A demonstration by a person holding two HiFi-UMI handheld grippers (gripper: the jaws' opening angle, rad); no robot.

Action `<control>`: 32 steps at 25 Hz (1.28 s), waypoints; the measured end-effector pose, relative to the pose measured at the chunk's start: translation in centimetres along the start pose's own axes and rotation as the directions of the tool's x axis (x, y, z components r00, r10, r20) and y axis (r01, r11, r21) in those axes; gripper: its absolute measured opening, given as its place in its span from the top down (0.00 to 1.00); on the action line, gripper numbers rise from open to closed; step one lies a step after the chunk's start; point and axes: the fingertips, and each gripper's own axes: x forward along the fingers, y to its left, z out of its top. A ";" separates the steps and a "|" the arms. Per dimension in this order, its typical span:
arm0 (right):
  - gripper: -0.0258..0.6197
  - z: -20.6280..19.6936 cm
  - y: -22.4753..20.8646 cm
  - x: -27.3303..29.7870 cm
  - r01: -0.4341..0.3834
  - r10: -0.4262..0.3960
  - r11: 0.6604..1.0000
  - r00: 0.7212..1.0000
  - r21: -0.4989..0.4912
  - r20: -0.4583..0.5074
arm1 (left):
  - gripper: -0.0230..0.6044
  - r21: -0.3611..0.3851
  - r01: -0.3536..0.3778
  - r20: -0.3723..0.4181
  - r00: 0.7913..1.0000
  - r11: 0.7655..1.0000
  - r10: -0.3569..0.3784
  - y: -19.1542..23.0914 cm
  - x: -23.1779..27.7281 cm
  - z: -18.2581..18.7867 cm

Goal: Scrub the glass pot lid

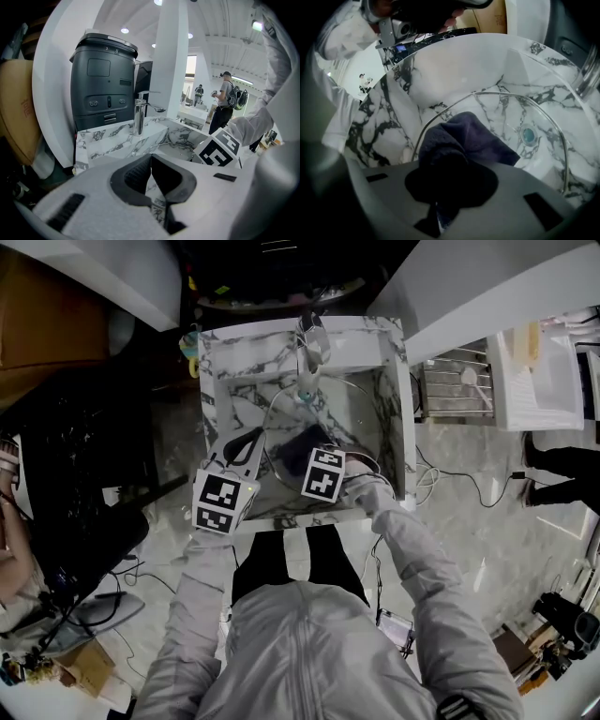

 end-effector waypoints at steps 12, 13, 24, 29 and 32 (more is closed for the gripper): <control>0.86 -0.6 1.6 -2.0 -0.111 0.081 0.970 0.987 0.216 0.141 | 0.92 0.050 0.035 0.026 0.999 0.998 -0.036 -0.5 -1.1 1.8; 0.86 -0.9 1.3 -2.6 -0.096 0.060 0.963 0.987 0.252 0.147 | 0.92 0.054 0.037 0.030 0.999 0.998 -0.039 -0.5 -1.2 2.1; 0.86 0.7 -1.8 -12.4 0.111 -0.269 0.893 0.909 0.436 0.318 | 0.92 0.145 0.082 0.086 0.992 0.986 -0.095 -1.6 -2.9 5.8; 0.86 1.2 -2.1 -17.6 0.198 -0.395 0.849 0.853 0.490 0.341 | 0.92 0.197 0.098 0.121 0.985 0.976 -0.123 -2.0 -3.6 8.0; 0.86 2.0 -1.9 -20.9 0.234 -0.464 0.822 0.804 0.520 0.371 | 0.92 0.234 0.111 0.141 0.979 0.966 -0.147 -2.6 -3.8 9.7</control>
